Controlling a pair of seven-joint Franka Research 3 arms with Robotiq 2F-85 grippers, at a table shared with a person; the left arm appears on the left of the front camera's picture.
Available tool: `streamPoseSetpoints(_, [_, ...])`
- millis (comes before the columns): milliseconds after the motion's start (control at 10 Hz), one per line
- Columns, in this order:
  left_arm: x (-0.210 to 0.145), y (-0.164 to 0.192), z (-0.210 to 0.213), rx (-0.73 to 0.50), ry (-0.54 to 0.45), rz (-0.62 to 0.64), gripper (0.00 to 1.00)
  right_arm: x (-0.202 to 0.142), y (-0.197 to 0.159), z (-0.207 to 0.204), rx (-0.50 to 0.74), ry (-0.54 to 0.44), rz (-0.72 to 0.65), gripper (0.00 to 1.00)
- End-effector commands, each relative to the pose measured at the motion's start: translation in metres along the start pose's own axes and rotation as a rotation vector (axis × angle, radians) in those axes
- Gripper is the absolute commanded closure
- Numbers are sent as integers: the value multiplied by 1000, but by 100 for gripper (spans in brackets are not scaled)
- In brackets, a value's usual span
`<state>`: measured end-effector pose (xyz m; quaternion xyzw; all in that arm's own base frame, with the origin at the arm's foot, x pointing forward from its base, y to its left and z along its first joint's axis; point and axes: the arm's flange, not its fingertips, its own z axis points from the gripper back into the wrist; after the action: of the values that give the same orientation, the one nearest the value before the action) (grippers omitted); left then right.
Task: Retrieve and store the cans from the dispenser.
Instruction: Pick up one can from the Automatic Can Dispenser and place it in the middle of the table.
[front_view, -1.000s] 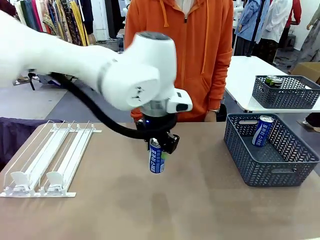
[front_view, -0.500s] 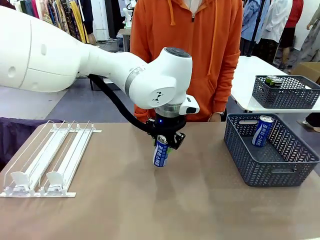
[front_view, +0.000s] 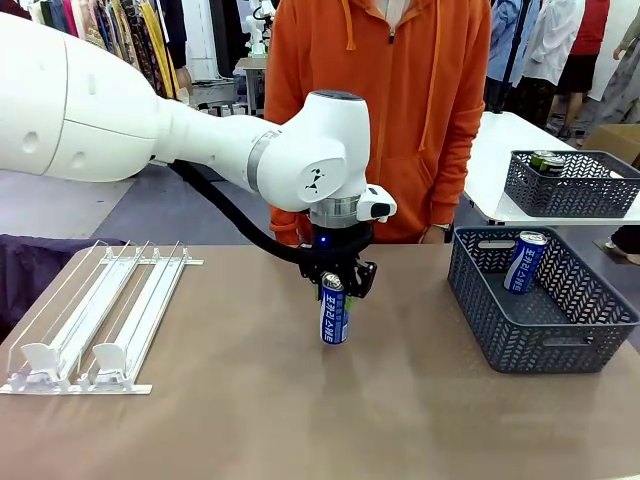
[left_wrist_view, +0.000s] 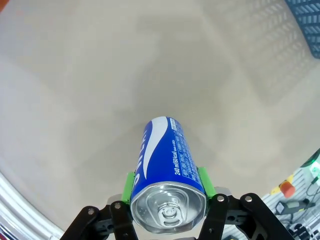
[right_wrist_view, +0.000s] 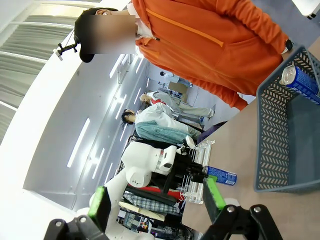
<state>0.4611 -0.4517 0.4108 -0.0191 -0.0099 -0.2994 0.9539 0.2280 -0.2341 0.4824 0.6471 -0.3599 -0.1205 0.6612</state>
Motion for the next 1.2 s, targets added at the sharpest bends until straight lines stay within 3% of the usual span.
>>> streamPoseSetpoints(0, [-10,9,-5,-40,-6,-45,100,2,2,-1,20,-14,19,0])
streamPoseSetpoints(300, [-12,8,-12,-5,-39,-48,100,2,2,-1,20,-14,19,0])
streamPoseSetpoints(400, [-11,8,-12,-9,-45,-46,72,2,2,-1,20,-14,19,0])
streamPoseSetpoints(500, [-12,9,-12,-11,-46,-45,14,2,2,-1,20,-14,19,0])
streamPoseSetpoints(600, [-13,9,-8,3,-58,-42,0,2,2,-1,20,-14,19,0])
streamPoseSetpoints(700, [-18,9,1,5,-75,-43,0,2,2,-1,20,-14,19,0])
streamPoseSetpoints(900, [-49,14,62,22,-186,-22,0,2,2,-1,20,-14,19,0])
streamPoseSetpoints(1100, [-119,53,151,-69,-273,15,0,2,2,-1,20,-14,19,0])
